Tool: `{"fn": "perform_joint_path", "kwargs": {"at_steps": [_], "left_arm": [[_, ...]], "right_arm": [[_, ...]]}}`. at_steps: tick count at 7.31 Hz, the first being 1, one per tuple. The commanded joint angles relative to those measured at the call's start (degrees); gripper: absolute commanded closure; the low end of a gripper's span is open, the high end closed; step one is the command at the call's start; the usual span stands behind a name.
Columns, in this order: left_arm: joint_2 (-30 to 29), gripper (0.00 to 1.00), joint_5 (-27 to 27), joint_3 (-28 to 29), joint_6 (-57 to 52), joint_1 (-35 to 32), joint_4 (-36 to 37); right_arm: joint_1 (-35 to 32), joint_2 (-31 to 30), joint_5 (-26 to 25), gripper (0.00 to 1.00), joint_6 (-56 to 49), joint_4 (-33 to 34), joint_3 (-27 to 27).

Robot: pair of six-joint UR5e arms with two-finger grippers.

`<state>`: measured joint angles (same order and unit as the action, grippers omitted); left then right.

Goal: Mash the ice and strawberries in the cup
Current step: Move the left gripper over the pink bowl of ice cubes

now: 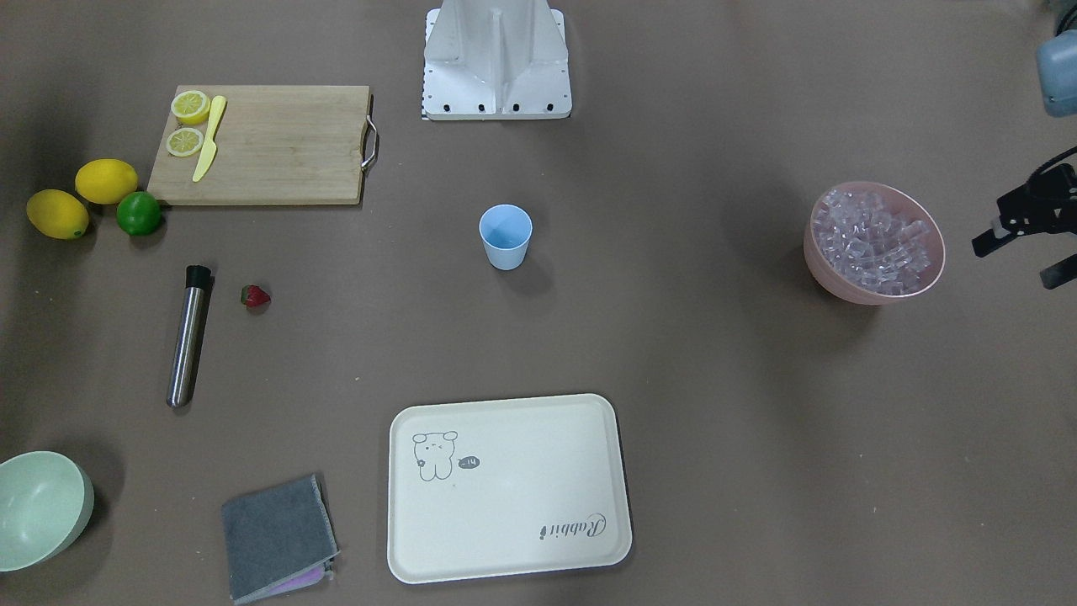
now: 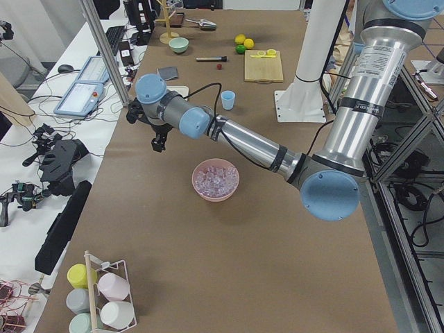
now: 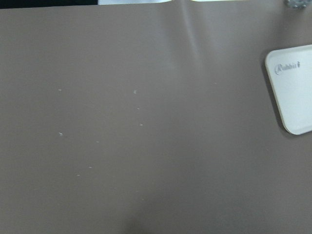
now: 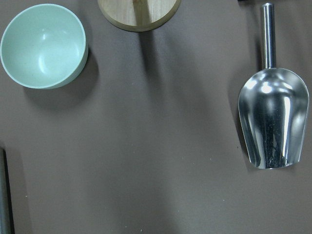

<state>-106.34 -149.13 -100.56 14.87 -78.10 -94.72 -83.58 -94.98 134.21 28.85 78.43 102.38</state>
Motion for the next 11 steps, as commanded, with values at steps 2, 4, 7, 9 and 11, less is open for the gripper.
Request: {"fn": "perform_joint_path", "kwargs": {"at_steps": [2,4,7,9,11], "left_arm": [[9.5,0.03,3.3,-1.0,-5.4,10.4,-15.7],[15.4,0.03,5.4,0.6,-10.0,12.8,-25.3],[19.9,0.03,5.1,0.5,-23.9,12.8,-27.6],[20.7,0.03,1.9,0.6,-28.0,13.1,-31.7],[20.3,0.11,1.9,2.0,-29.1,15.8,-35.8]], "right_arm": [[-0.1,-3.2,0.6,0.00,0.2,0.0,2.6],[-0.1,-3.1,0.6,0.00,0.2,0.0,1.9],[0.0,-3.1,0.5,0.00,0.0,0.0,1.9],[0.0,-3.1,0.4,0.00,0.1,0.0,1.4],[0.0,-3.0,0.3,0.00,0.2,0.0,1.2]]}}
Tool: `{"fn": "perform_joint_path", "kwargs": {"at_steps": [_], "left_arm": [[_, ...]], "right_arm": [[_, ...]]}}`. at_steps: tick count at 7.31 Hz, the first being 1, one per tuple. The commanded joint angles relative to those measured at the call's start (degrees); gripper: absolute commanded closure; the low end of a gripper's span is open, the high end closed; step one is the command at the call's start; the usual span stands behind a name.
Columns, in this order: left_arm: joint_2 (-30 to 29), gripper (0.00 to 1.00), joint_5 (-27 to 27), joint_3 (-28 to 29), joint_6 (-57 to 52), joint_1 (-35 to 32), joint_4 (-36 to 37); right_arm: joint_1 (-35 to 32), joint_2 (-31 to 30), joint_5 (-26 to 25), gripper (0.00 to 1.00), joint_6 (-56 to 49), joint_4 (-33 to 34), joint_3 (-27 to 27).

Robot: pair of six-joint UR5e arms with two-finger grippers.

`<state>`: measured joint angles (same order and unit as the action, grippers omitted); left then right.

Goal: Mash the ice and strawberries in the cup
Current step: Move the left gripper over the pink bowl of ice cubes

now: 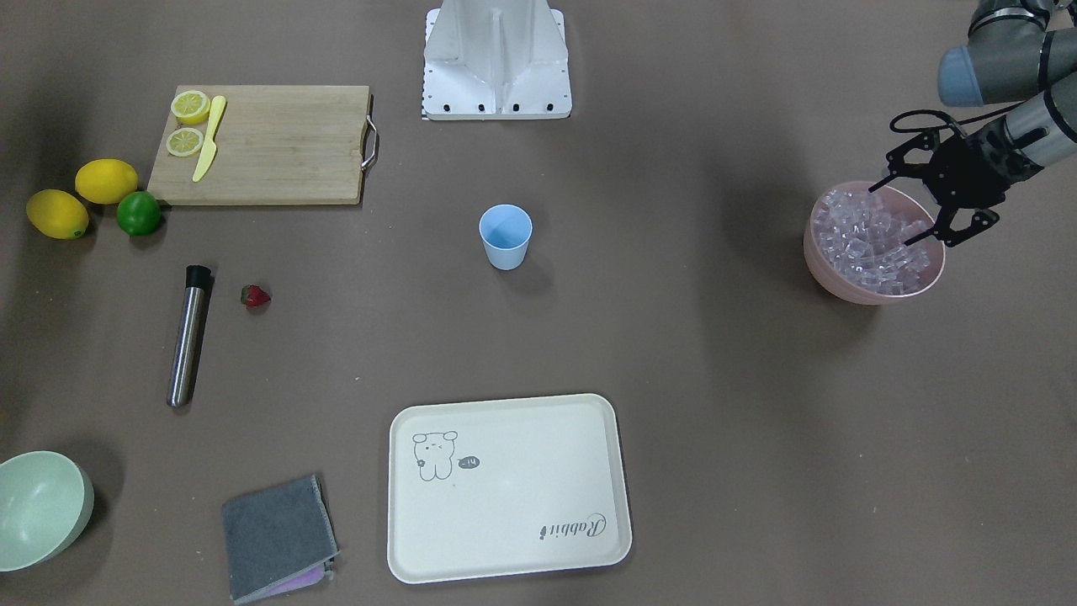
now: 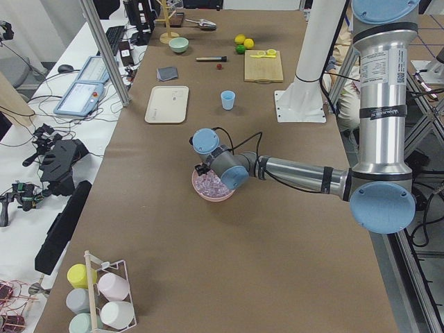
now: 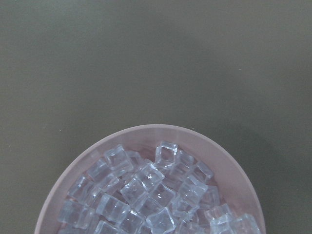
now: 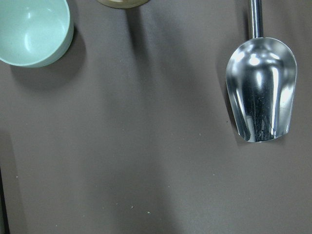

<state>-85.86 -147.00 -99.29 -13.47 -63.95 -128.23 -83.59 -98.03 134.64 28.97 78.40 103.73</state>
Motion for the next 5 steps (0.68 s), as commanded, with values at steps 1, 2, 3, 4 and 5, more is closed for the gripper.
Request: {"fn": "perform_joint_path", "kwargs": {"at_steps": [1,2,3,4,5], "left_arm": [[-0.6,0.11,0.2,1.0,-0.8,2.9,-2.5],[-0.6,0.11,0.4,1.2,-0.8,4.2,-4.6],[-0.6,0.11,0.6,1.2,-0.8,5.3,-6.0],[-0.7,0.12,0.6,1.2,-0.8,6.2,-6.1],[-0.7,0.12,0.6,1.3,-0.8,6.5,-6.1]], "right_arm": [[0.0,0.1,-0.2,0.00,0.0,0.0,-0.5],[0.0,0.1,-0.2,0.00,0.0,0.0,-0.5],[0.0,-0.1,-0.2,0.00,0.0,0.0,-0.5],[0.0,-0.1,-0.3,0.00,0.1,0.0,-0.6],[0.0,0.0,-0.3,0.00,0.1,0.0,-0.7]]}}
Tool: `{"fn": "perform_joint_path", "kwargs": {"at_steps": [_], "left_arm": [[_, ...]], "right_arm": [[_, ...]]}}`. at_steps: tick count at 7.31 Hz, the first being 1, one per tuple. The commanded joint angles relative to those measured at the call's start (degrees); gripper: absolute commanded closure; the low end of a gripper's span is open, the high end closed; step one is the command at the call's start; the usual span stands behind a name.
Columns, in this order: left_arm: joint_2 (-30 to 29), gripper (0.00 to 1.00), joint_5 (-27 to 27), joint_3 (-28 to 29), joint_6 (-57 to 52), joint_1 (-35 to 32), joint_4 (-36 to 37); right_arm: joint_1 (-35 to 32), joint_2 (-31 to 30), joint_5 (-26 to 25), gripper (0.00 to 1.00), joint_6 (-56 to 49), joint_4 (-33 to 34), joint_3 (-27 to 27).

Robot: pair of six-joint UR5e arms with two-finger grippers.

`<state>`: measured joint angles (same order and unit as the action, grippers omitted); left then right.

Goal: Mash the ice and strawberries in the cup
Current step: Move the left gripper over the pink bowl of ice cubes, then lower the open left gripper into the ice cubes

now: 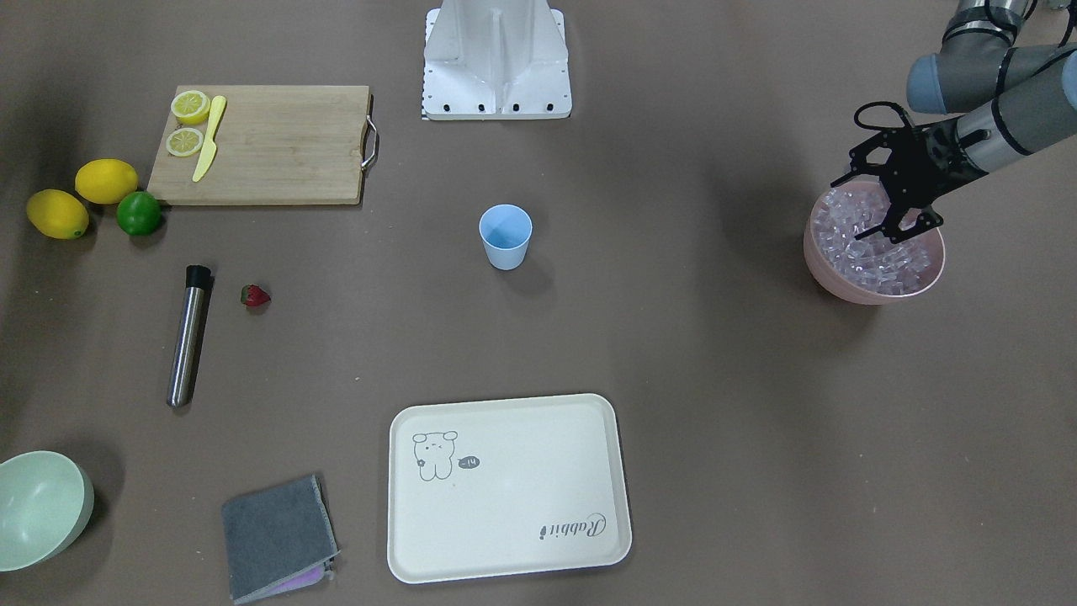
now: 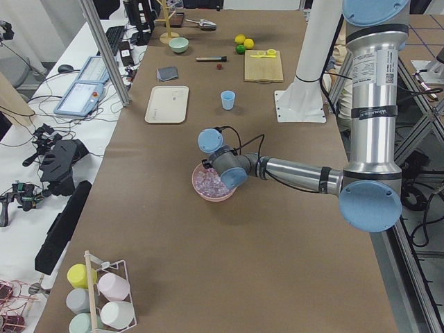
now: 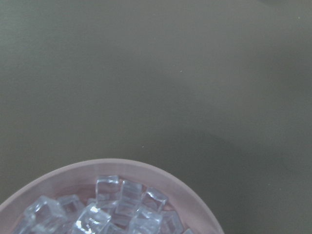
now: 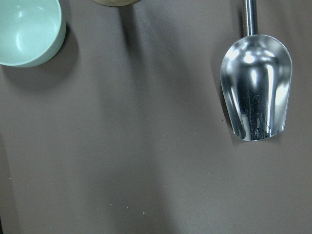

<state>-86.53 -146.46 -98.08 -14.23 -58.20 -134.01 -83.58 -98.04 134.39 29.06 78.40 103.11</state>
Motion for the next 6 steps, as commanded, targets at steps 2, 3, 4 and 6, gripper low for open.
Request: {"fn": "perform_joint_path", "kwargs": {"at_steps": [2,3,4,6], "left_arm": [[-0.1,0.19,0.0,1.4,-3.4,0.8,-0.3],[-0.2,0.19,0.0,2.5,-5.4,0.8,-0.2],[-0.1,0.20,-0.1,2.6,-5.7,0.8,-0.2],[0.3,0.24,-0.1,2.6,-5.8,0.8,-0.3]], "right_arm": [[0.0,0.4,-0.1,0.00,0.0,0.0,-0.7],[0.0,0.4,-0.1,0.00,0.0,0.0,-0.7],[0.0,0.4,-0.1,0.00,0.0,0.0,-0.6],[0.0,0.4,0.0,0.00,0.0,0.0,-0.5]]}}
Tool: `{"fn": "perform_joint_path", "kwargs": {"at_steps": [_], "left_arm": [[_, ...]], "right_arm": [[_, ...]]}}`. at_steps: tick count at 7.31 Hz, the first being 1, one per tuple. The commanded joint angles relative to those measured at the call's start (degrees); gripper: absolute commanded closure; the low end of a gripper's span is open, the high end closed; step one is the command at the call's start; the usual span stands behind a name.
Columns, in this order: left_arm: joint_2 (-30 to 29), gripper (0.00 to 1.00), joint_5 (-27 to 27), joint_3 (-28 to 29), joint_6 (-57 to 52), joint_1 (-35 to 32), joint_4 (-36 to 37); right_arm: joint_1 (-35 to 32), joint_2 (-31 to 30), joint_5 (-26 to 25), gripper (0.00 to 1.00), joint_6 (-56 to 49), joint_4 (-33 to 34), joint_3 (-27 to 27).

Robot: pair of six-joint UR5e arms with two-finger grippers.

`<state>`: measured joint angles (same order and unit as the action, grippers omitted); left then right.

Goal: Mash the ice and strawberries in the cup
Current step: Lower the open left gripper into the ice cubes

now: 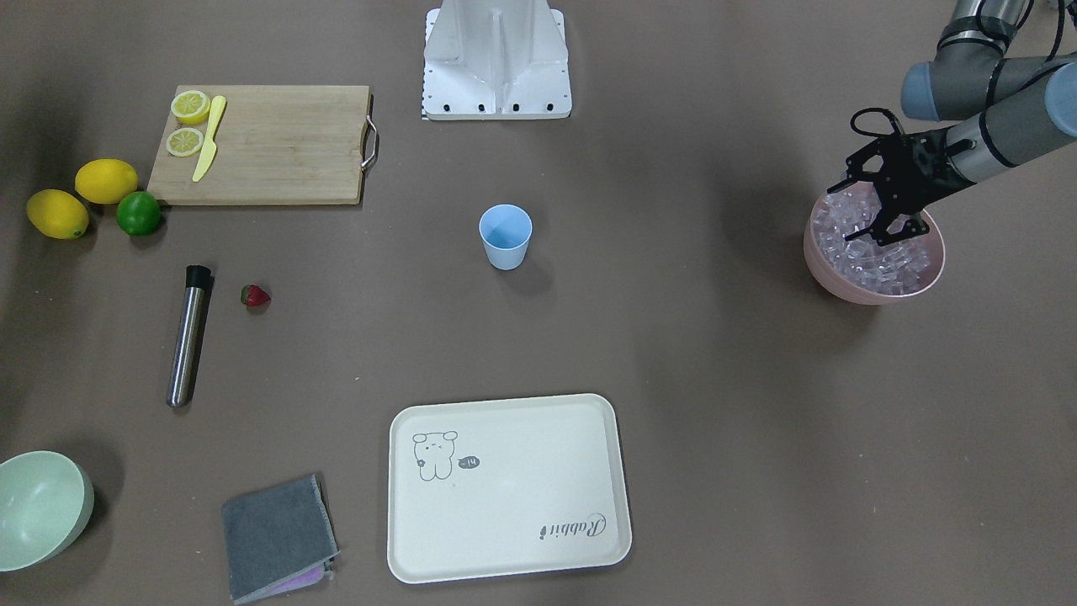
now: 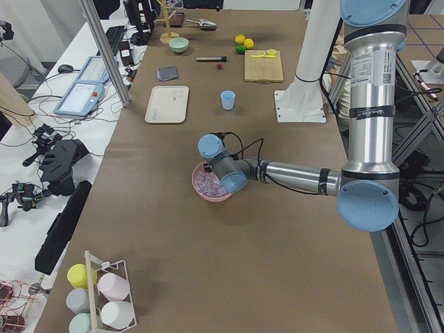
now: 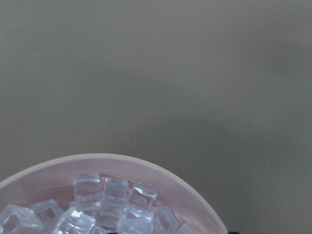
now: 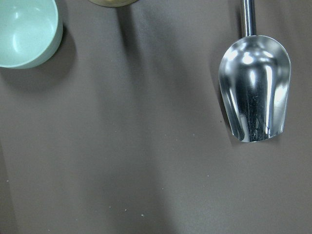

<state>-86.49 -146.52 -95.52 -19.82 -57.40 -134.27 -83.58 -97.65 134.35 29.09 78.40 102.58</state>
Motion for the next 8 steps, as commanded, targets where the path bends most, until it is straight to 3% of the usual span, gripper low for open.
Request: {"fn": "perform_joint_path", "kwargs": {"at_steps": [1,3,4,6,8], "left_arm": [[0.5,0.31,-0.1,0.1,-0.2,0.0,0.0],[0.5,0.48,-0.1,0.2,-0.1,-0.1,0.1],[0.4,0.68,-0.2,0.5,-0.1,-0.3,0.1],[0.4,0.97,-0.5,0.9,0.0,-0.9,0.5],[0.0,1.00,-0.5,1.0,0.2,-2.5,1.2]], "right_arm": [[0.0,0.0,0.0,0.00,0.0,0.0,0.3],[0.0,-0.2,0.0,0.00,0.1,0.0,0.5],[-0.1,-0.3,0.1,0.00,0.0,0.0,0.6],[0.0,-0.3,0.3,0.00,0.1,0.0,0.8],[0.0,-0.3,0.4,0.00,0.1,0.0,0.8]]}}
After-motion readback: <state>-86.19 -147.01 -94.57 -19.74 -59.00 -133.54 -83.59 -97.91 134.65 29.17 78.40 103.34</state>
